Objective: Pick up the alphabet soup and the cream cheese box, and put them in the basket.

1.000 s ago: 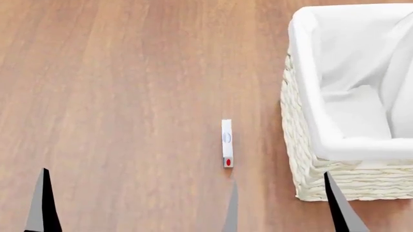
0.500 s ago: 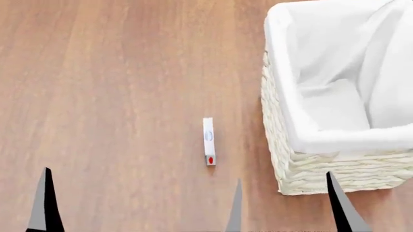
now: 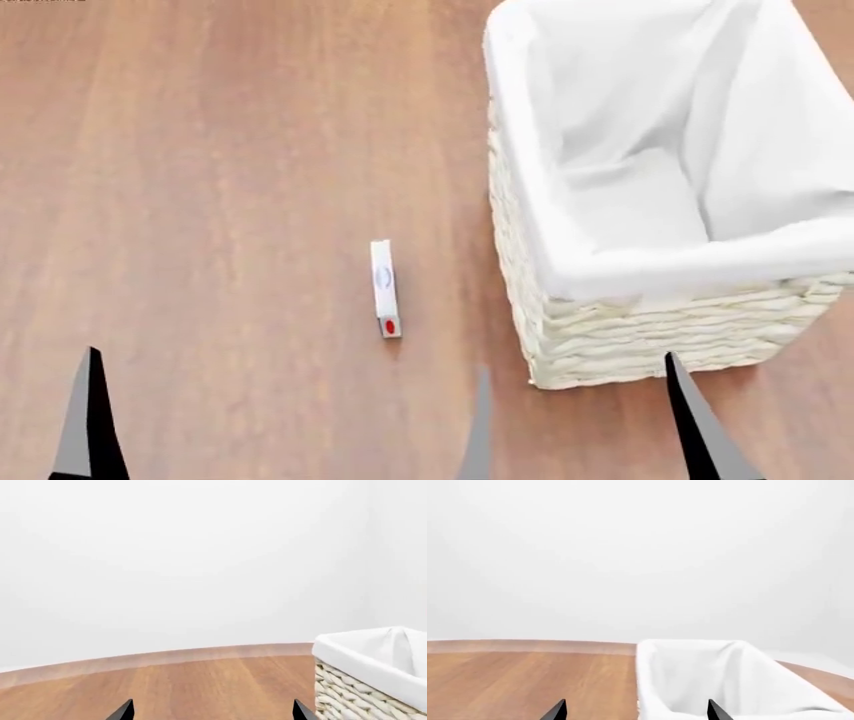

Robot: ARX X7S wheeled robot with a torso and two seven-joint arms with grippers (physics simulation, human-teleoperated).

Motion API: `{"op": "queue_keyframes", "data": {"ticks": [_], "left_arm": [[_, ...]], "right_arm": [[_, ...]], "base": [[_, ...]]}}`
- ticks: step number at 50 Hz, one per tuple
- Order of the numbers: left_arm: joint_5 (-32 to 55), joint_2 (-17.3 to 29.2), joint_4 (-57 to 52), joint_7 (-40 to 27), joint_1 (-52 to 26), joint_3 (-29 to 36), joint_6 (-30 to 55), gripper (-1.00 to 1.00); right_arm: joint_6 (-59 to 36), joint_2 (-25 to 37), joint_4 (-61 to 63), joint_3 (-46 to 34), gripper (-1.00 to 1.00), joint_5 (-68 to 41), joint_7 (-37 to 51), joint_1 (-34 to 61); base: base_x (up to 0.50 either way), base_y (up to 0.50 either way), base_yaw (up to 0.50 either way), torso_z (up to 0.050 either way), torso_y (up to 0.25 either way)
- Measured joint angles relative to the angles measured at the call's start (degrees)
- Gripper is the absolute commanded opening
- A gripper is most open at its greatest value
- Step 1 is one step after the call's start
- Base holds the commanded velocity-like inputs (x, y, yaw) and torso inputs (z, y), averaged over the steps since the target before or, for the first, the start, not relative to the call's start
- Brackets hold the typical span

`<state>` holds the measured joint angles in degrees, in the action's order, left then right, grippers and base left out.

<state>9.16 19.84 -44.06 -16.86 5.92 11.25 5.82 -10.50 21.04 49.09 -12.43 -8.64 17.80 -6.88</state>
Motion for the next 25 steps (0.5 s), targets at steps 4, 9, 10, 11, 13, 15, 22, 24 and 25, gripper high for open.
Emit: {"op": "queue_keyframes", "data": {"ticks": [4, 9, 10, 11, 13, 15, 22, 24, 25], "left_arm": [[0.17, 0.09, 0.1, -0.07, -0.07, 0.01, -0.04, 1.0], [0.34, 0.19, 0.28, -0.15, -0.09, 0.02, -0.23, 1.0], [0.35, 0.2, 0.32, -0.17, -0.1, 0.04, -0.27, 1.0], [0.37, 0.21, 0.36, -0.19, -0.1, 0.07, -0.3, 1.0], [0.39, 0.23, 0.4, -0.24, -0.11, 0.11, -0.35, 1.0], [0.41, 0.25, 0.44, -0.3, -0.13, 0.16, -0.38, 1.0], [0.38, 0.33, 0.57, -0.45, -0.25, 0.4, -0.43, 1.0], [0.37, 0.36, 0.59, -0.51, -0.26, 0.47, -0.45, 1.0], [0.36, 0.37, 0.6, -0.53, -0.27, 0.5, -0.45, 1.0]], "right_arm": [[-0.14, 0.07, -0.03, -0.14, 1.0, 0.0, 0.1, 0.16], [-0.34, 0.17, -0.01, -0.36, 1.0, 0.04, 0.23, 0.3], [-0.36, 0.19, -0.03, -0.38, 1.0, 0.03, 0.24, 0.32], [-0.37, 0.22, -0.04, -0.4, 1.0, 0.03, 0.26, 0.34], [-0.38, 0.29, -0.05, -0.43, 1.0, 0.0, 0.29, 0.35], [-0.4, 0.36, -0.05, -0.44, 1.0, -0.06, 0.33, 0.36], [-0.32, 0.58, -0.13, -0.45, 1.0, -0.19, 0.47, 0.36], [-0.32, 0.64, -0.14, -0.46, 1.0, -0.23, 0.5, 0.37], [-0.31, 0.66, -0.15, -0.48, 1.0, -0.25, 0.51, 0.38]], "base": [[0.0, 0.0, -0.2, 0.0, 0.0], [0.0, 0.0, -0.2, 0.0, 0.0], [0.0, 0.0, -0.2, 0.0, 0.0], [0.0, 0.0, -0.2, 0.0, 0.0], [0.0, 0.0, -0.19, 0.0, 0.0], [0.0, 0.0, -0.2, 0.0, 0.0], [0.0, 0.0, -0.2, 0.0, 0.0], [0.0, 0.0, -0.19, 0.0, 0.0], [0.0, 0.0, -0.2, 0.0, 0.0]]}}
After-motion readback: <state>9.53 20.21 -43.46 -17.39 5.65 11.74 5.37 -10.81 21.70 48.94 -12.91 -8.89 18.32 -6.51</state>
